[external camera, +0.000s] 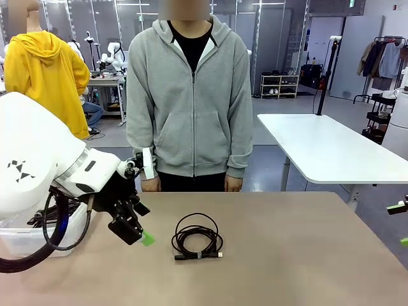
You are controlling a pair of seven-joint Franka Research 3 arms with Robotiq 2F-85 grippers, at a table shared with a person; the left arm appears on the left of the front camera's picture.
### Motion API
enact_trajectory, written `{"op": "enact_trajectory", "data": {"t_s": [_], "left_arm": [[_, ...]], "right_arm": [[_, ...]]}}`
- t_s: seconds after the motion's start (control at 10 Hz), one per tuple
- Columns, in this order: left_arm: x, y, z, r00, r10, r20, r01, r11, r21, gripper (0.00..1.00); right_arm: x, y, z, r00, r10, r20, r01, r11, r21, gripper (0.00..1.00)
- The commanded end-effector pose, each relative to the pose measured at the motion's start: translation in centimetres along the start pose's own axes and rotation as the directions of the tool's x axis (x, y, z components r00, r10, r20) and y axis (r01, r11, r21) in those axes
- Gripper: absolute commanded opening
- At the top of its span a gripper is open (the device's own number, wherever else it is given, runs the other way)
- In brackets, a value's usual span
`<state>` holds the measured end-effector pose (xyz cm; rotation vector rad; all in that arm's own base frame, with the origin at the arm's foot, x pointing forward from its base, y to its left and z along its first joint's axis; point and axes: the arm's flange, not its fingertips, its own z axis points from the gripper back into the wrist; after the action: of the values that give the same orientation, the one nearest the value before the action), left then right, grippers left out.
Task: Organize and store the cables.
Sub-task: Place the USB Extension Cable into the Organizing box.
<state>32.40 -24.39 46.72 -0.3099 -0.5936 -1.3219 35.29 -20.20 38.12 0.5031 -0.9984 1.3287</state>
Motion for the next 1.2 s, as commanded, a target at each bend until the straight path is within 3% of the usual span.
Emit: {"op": "enact_trajectory", "data": {"t_s": [0.0,0.3,0.4,0.5,0.7,0.9,1.1], "left_arm": [[0.7,-1.3,-1.5,0.999,-0.026,-0.024,0.025,1.0,-0.018,1.0],[0.4,-0.9,-0.9,1.0,-0.02,-0.012,0.02,1.0,-0.018,1.0],[2.1,-1.3,-2.7,0.986,-0.141,-0.085,0.135,0.988,-0.073,1.0],[4.4,-0.8,-5.5,0.966,-0.197,-0.165,0.179,0.977,-0.116,1.0],[7.7,0.7,-9.7,0.945,-0.191,-0.264,0.158,0.977,-0.141,1.0],[8.8,2.4,-14.0,0.931,-0.18,-0.317,0.131,0.977,-0.17,1.0],[9.5,2.9,-17.0,0.906,-0.141,-0.4,0.098,0.987,-0.126,1.0]], "right_arm": [[0.5,0.3,0.1,1.0,-0.027,-0.008,0.027,1.0,0.015,1.0],[0.5,0.3,0.1,1.0,-0.027,-0.008,0.027,1.0,0.015,1.0],[0.5,0.3,0.1,1.0,-0.027,-0.008,0.027,1.0,0.015,1.0],[0.5,0.3,0.1,1.0,-0.027,-0.008,0.027,1.0,0.015,1.0],[0.5,0.3,0.1,1.0,-0.027,-0.008,0.027,1.0,0.015,1.0],[0.5,0.3,0.1,1.0,-0.027,-0.008,0.027,1.0,0.015,1.0],[0.5,0.3,0.1,1.0,-0.027,-0.008,0.027,1.0,0.015,1.0]]}}
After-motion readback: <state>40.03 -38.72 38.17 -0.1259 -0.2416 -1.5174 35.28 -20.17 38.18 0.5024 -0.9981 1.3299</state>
